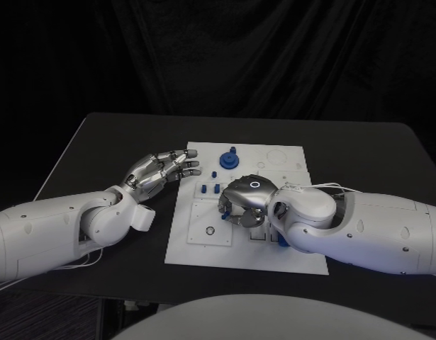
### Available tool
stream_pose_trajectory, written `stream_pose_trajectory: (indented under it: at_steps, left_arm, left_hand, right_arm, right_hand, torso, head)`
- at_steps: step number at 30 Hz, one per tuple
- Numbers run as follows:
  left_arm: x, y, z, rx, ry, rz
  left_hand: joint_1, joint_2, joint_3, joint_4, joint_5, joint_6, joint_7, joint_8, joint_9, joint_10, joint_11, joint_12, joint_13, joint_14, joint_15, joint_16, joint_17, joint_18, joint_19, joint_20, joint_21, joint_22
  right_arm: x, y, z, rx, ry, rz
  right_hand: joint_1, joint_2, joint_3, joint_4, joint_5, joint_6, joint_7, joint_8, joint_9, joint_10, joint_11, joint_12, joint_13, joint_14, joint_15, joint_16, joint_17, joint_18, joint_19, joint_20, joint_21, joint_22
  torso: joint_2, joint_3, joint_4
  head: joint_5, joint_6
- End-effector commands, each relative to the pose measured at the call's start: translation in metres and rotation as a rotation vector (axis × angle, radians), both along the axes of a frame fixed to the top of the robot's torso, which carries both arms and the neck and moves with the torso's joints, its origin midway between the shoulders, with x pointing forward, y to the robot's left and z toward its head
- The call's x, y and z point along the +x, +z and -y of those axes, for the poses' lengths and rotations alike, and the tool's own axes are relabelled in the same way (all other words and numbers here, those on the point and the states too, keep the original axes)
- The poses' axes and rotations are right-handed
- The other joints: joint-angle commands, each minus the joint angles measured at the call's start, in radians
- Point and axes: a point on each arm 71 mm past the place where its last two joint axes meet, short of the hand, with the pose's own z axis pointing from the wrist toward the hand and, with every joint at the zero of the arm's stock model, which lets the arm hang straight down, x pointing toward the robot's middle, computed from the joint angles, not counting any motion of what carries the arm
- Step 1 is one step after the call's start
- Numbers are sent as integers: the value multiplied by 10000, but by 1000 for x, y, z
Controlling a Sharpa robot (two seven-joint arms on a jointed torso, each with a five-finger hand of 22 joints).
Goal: Assemble the parts on the task board
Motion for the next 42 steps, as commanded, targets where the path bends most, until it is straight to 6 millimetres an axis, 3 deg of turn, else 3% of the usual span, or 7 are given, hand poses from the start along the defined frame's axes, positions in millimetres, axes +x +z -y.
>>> stream_pose_trajectory:
  at_steps: [1,7,13,25,42]
  left_arm:
    - [0,0,1,-145,-62,-15]
    - [0,-1,1,-130,-67,-34]
    - [0,-2,1,-123,-85,-68]
    - [-1,-5,1,-103,-106,-165]
    - [-2,-8,1,-60,-132,-273]
  left_hand:
    - [17,74,73,-18,84,18,45,60,-4,-6,56,22,3,-38,15,39,16,35,77,-6,2,-14]
    - [23,81,89,-19,98,28,46,63,-3,-6,59,22,3,-41,16,37,16,35,78,-7,2,-20]
    - [32,91,112,-21,116,43,50,67,0,-7,60,21,3,-43,16,38,16,34,80,-7,2,-27]
    - [42,104,136,-24,127,40,52,69,-1,-10,59,20,2,-51,16,31,15,33,81,-8,1,-34]
    - [57,110,167,-31,134,37,55,70,-2,-16,53,17,2,-57,15,30,14,32,82,-11,-1,-45]
  right_arm:
    - [-2,-1,-2,-86,134,-29]
    - [-3,-1,-4,-41,259,-28]
    - [-3,-1,-5,39,265,-124]
    - [-2,-3,-4,-16,144,-287]
    - [0,-5,-2,-236,-46,-371]
  right_hand:
    - [-153,-53,-56,118,-136,-435,-48,-274,-161,-189,35,-59,4,-93,21,-37,-53,-98,-97,19,-97,989]
    - [-357,-97,-263,298,-250,-621,-58,-354,-302,-246,47,59,112,-140,43,-35,-80,-78,-154,66,-151,975]
    - [-221,-17,-292,268,-182,-325,33,-211,-306,-217,8,202,216,-158,10,-29,-96,-64,-169,56,-154,972]
    - [-31,26,-272,180,38,-263,70,-209,-361,-223,5,310,299,-382,8,-303,-529,18,-370,51,-648,855]
    - [25,-23,-498,153,101,-671,-22,-389,-639,-1417,320,333,476,-789,270,-604,-998,108,-807,249,-1472,685]
  torso:
    - [-1,1,-1]
    - [1,-1,3]
    - [3,-2,3]
    - [1,0,1]
    - [0,0,3]
  head:
    - [16,-1]
    - [12,-1]
    - [12,-1]
    - [7,-1]
    - [22,-1]
